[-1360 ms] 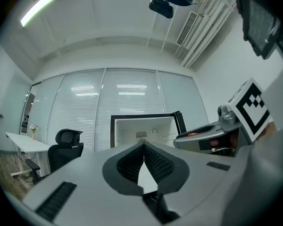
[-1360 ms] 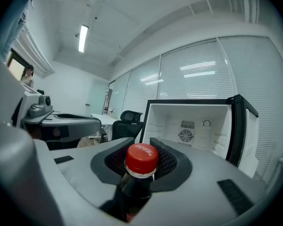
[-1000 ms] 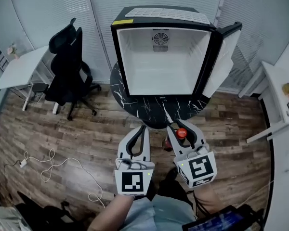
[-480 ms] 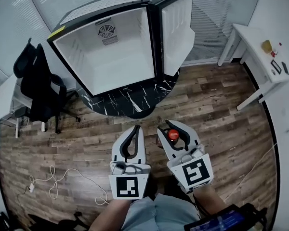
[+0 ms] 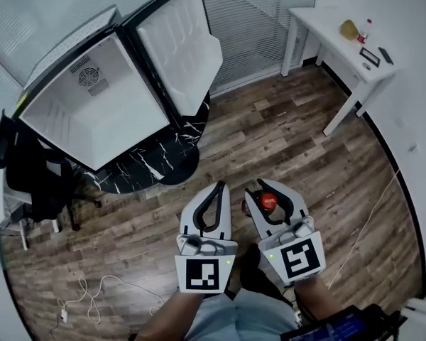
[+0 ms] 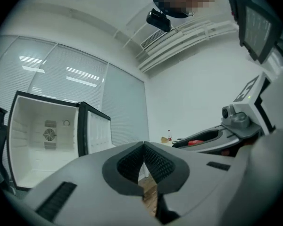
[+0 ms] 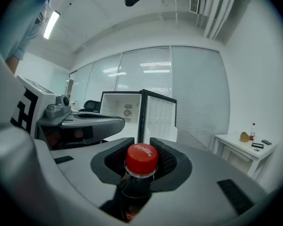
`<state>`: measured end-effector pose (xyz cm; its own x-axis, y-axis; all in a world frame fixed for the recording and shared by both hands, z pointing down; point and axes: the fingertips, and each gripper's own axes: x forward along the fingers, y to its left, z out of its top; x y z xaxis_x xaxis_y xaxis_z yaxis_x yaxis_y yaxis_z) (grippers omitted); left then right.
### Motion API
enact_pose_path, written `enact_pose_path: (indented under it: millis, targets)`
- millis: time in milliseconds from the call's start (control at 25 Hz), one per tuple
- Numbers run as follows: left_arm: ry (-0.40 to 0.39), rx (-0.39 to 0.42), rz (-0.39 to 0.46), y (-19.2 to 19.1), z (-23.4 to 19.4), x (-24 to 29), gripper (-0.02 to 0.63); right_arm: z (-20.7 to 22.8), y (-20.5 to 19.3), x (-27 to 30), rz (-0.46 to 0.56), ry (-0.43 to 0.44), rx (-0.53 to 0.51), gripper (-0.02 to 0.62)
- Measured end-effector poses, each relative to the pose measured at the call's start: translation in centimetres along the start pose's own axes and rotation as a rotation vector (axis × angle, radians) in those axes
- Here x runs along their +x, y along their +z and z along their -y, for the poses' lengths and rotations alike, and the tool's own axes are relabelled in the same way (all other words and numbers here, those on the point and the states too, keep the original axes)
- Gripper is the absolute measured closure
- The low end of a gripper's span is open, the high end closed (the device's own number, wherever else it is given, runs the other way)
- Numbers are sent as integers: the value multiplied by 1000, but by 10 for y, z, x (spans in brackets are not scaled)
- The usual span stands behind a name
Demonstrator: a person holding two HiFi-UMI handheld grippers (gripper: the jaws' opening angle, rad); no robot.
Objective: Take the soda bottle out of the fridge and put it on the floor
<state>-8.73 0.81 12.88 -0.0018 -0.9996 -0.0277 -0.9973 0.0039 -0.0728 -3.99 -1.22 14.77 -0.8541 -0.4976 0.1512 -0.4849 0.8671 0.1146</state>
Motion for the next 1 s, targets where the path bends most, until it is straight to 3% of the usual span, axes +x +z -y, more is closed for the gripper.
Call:
enact_pose_path:
  millis: [320, 600, 760, 1000]
  targets:
    - [-169, -16, -6, -8, 78, 47, 591, 74, -32, -50, -51, -179, 32, 480]
    - [-268, -12, -40, -21, 121, 75, 591, 114, -53, -73, -71, -267, 68, 480]
    - [-294, 0, -52, -33, 133, 87, 590, 130, -69, -75, -65, -304, 84, 480]
    - [-311, -53, -97, -73, 141, 103, 591, 143, -101, -72, -67, -327, 117, 480]
